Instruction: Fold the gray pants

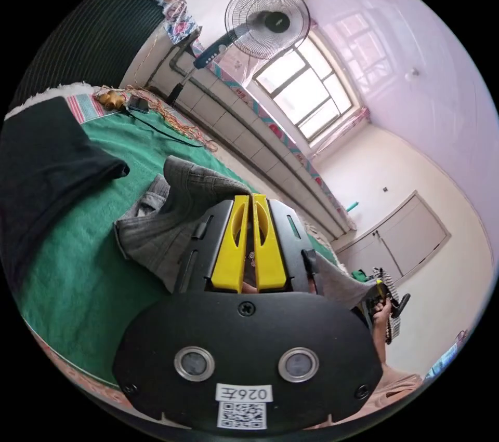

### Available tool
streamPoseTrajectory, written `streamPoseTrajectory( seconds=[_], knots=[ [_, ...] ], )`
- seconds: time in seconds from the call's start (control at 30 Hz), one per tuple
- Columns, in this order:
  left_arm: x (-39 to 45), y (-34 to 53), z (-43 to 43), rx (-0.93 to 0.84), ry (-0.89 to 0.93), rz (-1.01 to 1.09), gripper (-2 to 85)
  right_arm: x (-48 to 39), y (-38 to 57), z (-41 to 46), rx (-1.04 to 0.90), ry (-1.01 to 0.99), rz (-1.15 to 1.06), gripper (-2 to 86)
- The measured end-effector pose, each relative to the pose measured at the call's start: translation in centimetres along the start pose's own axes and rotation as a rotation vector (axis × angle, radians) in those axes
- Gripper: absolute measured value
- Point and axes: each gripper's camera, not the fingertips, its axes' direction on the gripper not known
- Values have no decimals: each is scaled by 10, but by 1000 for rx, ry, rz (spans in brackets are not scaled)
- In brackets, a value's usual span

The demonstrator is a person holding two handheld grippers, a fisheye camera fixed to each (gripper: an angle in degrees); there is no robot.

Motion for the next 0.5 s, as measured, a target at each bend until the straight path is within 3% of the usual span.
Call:
streamPoseTrajectory(
  seconds=[0.13, 0.23, 0.33, 0.5],
  knots=[
    [-1, -62, 99, -135, -115, 40, 52, -12, -60, 124, -169, 163, -47, -2],
    [-26, -91, 153, -254, -83, -19, 99, -1, -84, 216, -392, 300, -36, 23],
    [-31, -107, 158, -230, 28, -9, 89, 7, -97, 236, -386, 307, -20, 28],
    [-7, -121, 153, -298, 28, 50, 72, 17, -143, 241, -534, 293, -26, 30]
  ],
)
